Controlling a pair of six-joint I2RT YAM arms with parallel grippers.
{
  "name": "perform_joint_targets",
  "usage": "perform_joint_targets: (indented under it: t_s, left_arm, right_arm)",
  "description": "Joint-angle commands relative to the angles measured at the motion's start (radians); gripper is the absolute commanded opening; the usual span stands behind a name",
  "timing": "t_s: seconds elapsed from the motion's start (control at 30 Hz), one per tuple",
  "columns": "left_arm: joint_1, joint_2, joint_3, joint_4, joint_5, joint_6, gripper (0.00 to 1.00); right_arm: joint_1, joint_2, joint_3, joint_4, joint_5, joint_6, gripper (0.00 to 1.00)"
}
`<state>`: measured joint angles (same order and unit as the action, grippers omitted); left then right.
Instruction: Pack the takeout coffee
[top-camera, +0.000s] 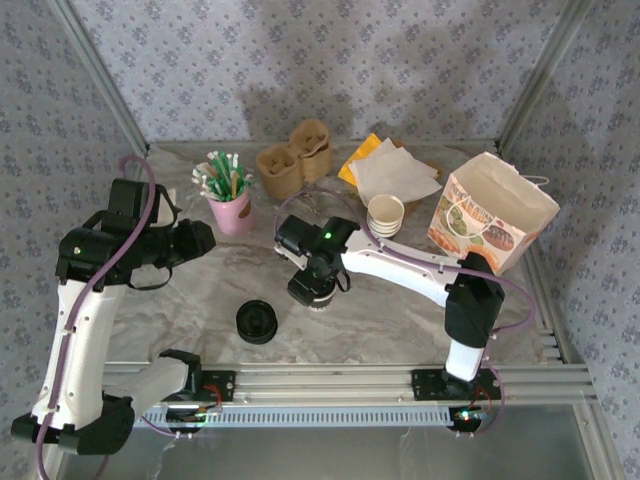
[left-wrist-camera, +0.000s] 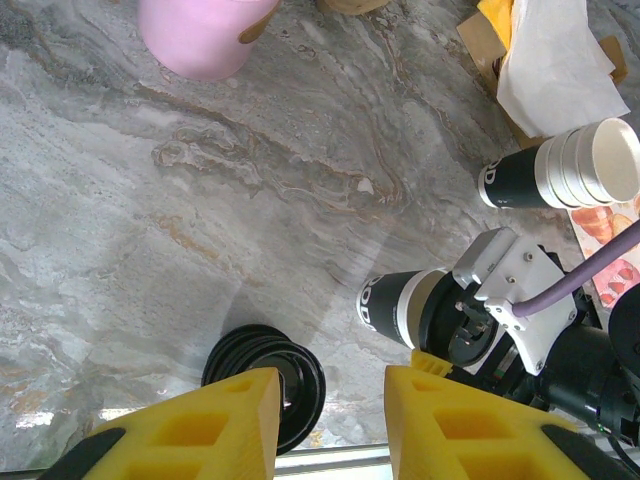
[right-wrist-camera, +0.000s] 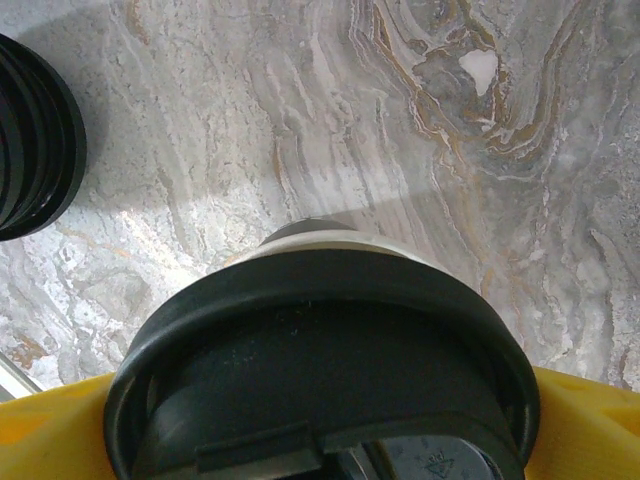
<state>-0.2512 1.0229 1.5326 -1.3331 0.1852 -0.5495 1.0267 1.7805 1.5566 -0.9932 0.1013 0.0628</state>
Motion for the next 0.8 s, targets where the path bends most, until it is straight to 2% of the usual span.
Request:
perform_joint_targets:
  t_s: [0.0,0.37,0.43,0.77]
  left_arm:
    - [-0.010,-0.005,0.029,-0.009,-0.012,0.017,0.33]
    - [-0.013,-0.008,0.028,-0.009,-0.015,0.019,0.33]
    - [-0.013,-0.009,0.029,-0.009,-0.016,0.020,0.33]
    - [-0.015,-0.006,0.034,-0.011,-0.019,0.023,0.33]
  right_arm:
    - [-0.005,0.022,0.026,-0.033,0.023,-0.007,0.93]
    - [-0.013,0.037,0.025,-0.022,0.025,-0.012,0.96]
    - [-0.014,0.036,0.026,-0.024,0.025,-0.012,1.00]
    - [-0.011,0.010,0.063,-0.035,0.018,-0.020,1.00]
